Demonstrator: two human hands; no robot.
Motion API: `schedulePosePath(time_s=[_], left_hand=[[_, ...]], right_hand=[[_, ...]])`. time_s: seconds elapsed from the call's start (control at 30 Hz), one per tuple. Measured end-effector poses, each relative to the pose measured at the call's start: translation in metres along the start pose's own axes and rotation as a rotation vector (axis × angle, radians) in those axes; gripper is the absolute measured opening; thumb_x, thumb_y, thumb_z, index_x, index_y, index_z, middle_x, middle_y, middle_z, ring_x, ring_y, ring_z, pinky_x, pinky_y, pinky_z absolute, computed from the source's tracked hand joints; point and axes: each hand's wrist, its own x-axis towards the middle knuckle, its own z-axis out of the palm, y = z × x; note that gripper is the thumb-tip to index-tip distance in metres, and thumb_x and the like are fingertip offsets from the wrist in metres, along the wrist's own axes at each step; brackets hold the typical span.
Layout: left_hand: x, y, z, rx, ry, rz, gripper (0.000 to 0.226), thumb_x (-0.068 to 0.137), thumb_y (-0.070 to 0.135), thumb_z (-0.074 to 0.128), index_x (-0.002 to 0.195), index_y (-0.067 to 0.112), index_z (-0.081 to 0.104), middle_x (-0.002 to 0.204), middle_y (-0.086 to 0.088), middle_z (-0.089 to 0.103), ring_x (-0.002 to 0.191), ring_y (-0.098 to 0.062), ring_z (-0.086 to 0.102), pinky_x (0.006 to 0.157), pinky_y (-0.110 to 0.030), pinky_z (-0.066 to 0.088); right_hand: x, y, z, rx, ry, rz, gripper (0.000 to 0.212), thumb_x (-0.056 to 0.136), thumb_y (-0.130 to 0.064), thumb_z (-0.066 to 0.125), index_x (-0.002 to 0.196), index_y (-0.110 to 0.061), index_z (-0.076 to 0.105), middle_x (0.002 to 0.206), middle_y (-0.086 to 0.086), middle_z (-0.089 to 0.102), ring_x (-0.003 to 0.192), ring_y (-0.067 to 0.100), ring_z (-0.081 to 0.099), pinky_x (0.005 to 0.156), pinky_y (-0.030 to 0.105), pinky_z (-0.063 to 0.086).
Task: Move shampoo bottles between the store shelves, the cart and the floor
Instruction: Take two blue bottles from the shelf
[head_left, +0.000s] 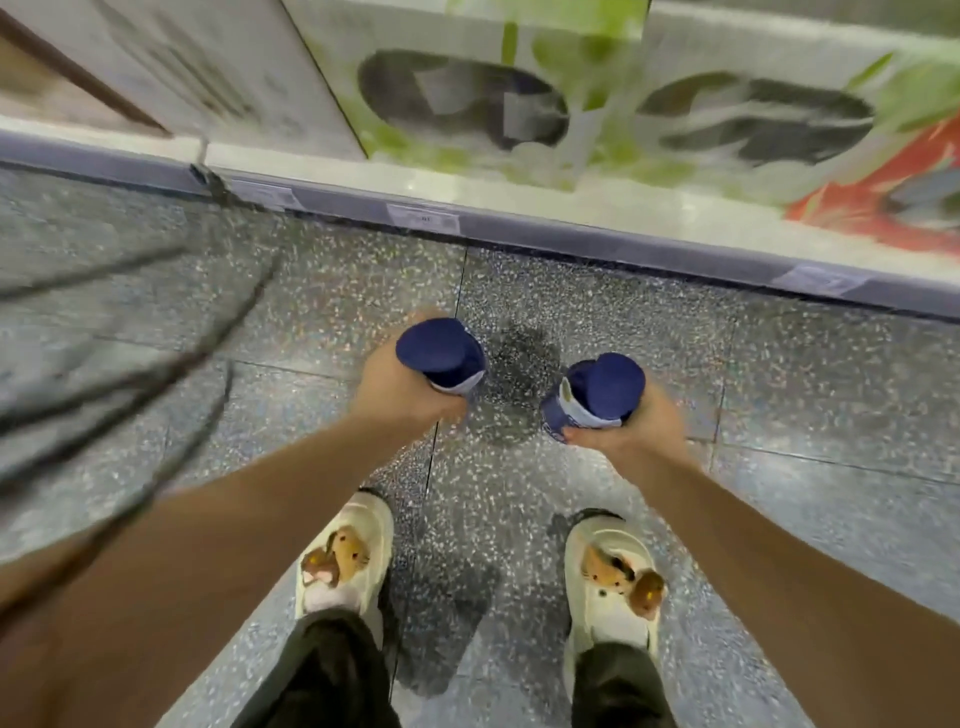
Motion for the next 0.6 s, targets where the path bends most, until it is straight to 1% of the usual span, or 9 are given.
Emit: schedulePosePath(time_s=[0.03,0.07,0.1,0.13,0.23,0.37,0.5,0.53,0.6], left_hand=[[0.007,-0.006,0.006,0.001,0.002,0.001,0.05,0.059,0.019,0.088,0.098,0.028,0.058,0.089,0.009,0.064,0.084,-0.011,0.06,0.067,-0.014,0.045],[0.012,-0.012,0.011,-0.001,0.001,-0.002,0.052,0.059,0.017,0.089,0.098,0.03,0.057,0.088,0.012,0.063,0.084,-0.01,0.059,0.067,-0.015,0.045],[0.015,-0.014,0.015,-0.005,0.005,-0.008,0.054,0.059,0.016,0.089,0.099,0.03,0.056,0.088,0.012,0.062,0.084,-0.01,0.058,0.068,-0.019,0.045],[0.019,-0.017,0.02,-0.012,0.004,-0.019,0.053,0.06,0.015,0.088,0.099,0.031,0.055,0.088,0.013,0.061,0.084,-0.01,0.057,0.07,-0.022,0.044],[0.029,-0.022,0.031,-0.022,0.001,-0.004,0.052,0.062,0.016,0.086,0.09,0.04,0.05,0.083,0.024,0.055,0.084,-0.01,0.054,0.074,-0.021,0.04],[0.04,-0.038,0.04,-0.056,0.006,-0.013,0.056,0.059,0.018,0.087,0.101,0.036,0.054,0.096,0.014,0.061,0.09,-0.011,0.058,0.077,-0.026,0.047],[0.042,-0.046,0.046,-0.052,-0.019,0.066,0.061,0.06,0.018,0.088,0.102,0.039,0.05,0.105,0.012,0.062,0.097,-0.016,0.06,0.081,-0.031,0.05],[0.04,-0.047,0.047,-0.056,-0.029,0.068,0.066,0.06,0.017,0.089,0.105,0.042,0.047,0.11,0.011,0.06,0.101,-0.016,0.058,0.086,-0.032,0.049],[0.038,-0.054,0.047,-0.058,-0.063,0.07,0.082,0.057,0.019,0.091,0.118,0.045,0.042,0.124,0.009,0.056,0.112,-0.017,0.055,0.097,-0.037,0.047]], right_hand=[[0.008,0.006,0.004,0.004,0.004,-0.014,0.068,0.054,-0.004,0.089,0.1,-0.036,0.052,0.092,-0.021,0.058,0.085,0.008,0.058,0.071,0.012,0.043],[0.015,0.012,0.007,0.0,0.01,-0.034,0.067,0.051,-0.011,0.089,0.1,-0.04,0.053,0.096,-0.018,0.061,0.089,0.013,0.059,0.075,0.021,0.046],[0.02,0.016,0.01,-0.009,0.003,-0.06,0.068,0.047,-0.021,0.087,0.102,-0.041,0.053,0.099,-0.013,0.062,0.093,0.017,0.06,0.078,0.029,0.048],[0.024,0.019,0.013,-0.025,-0.01,-0.097,0.069,0.045,-0.026,0.083,0.105,-0.04,0.052,0.103,-0.009,0.062,0.096,0.019,0.06,0.08,0.033,0.047],[0.033,0.023,0.019,-0.095,-0.059,-0.172,0.069,0.049,-0.021,0.08,0.112,-0.026,0.051,0.104,-0.006,0.06,0.096,0.017,0.056,0.081,0.027,0.043],[0.044,0.032,0.019,-0.06,-0.08,-0.15,0.069,0.058,-0.005,0.085,0.11,-0.03,0.048,0.103,-0.022,0.053,0.092,0.009,0.055,0.081,0.02,0.044],[0.049,0.036,0.016,-0.069,-0.147,-0.11,0.071,0.065,0.003,0.082,0.117,-0.029,0.045,0.109,-0.026,0.049,0.096,0.002,0.054,0.091,0.034,0.048],[0.049,0.038,0.014,-0.087,-0.161,-0.104,0.072,0.065,0.001,0.082,0.119,-0.029,0.045,0.111,-0.025,0.049,0.098,0.005,0.054,0.093,0.037,0.048],[0.048,0.04,0.011,-0.167,-0.179,-0.111,0.08,0.063,-0.007,0.086,0.127,-0.028,0.042,0.122,-0.013,0.05,0.111,0.019,0.052,0.098,0.044,0.044]])
